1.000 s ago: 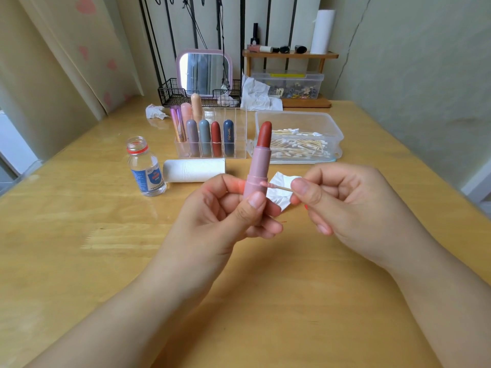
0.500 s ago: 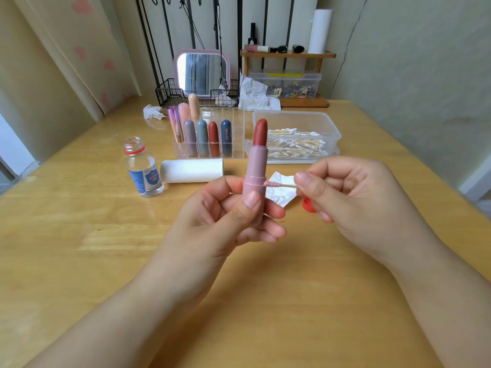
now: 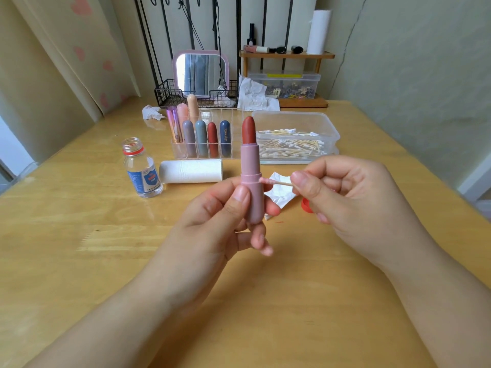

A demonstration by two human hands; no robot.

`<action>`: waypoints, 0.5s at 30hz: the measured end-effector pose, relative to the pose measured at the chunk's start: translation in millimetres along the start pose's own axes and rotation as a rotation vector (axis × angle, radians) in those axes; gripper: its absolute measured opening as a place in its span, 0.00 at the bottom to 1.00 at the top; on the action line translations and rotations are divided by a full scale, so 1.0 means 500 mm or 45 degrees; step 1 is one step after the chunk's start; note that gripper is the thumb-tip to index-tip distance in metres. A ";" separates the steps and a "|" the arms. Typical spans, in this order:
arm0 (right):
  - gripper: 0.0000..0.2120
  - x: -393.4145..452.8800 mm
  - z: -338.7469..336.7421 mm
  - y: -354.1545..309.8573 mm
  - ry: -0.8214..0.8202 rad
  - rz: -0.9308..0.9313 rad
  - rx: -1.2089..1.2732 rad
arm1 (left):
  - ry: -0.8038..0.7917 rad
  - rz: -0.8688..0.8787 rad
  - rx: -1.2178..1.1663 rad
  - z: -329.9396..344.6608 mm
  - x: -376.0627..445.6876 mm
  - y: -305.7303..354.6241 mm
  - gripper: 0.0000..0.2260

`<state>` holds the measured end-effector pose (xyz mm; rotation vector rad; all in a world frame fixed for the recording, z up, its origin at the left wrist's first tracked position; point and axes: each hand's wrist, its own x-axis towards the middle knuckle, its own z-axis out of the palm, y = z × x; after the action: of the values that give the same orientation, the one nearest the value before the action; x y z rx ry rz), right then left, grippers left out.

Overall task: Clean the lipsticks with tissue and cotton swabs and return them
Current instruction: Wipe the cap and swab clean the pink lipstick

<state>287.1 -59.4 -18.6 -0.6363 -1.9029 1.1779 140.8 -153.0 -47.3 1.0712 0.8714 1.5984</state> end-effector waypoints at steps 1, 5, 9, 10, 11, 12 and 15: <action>0.08 -0.001 0.002 0.000 -0.008 -0.006 0.016 | -0.003 -0.006 -0.029 0.000 0.001 -0.001 0.13; 0.12 -0.003 0.009 0.000 0.001 -0.016 0.032 | -0.024 -0.032 -0.092 0.002 0.003 -0.002 0.14; 0.11 -0.005 0.017 -0.009 -0.005 -0.021 0.017 | -0.015 -0.028 0.132 0.002 0.001 -0.004 0.16; 0.10 -0.007 0.020 -0.011 -0.016 -0.020 0.022 | -0.029 -0.025 0.154 0.002 0.001 -0.005 0.16; 0.10 -0.008 0.023 -0.015 -0.026 -0.020 0.022 | -0.046 -0.028 0.151 0.001 0.001 -0.006 0.16; 0.10 -0.010 0.025 -0.016 -0.030 -0.027 0.013 | -0.065 -0.031 0.135 0.002 0.001 -0.007 0.15; 0.11 -0.011 0.026 -0.015 -0.025 -0.042 -0.029 | -0.079 -0.039 0.034 0.007 -0.001 -0.006 0.08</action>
<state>279.2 -73.3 -17.4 -0.6052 -1.9383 1.1473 145.3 -152.6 -48.9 1.1151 0.8662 1.5243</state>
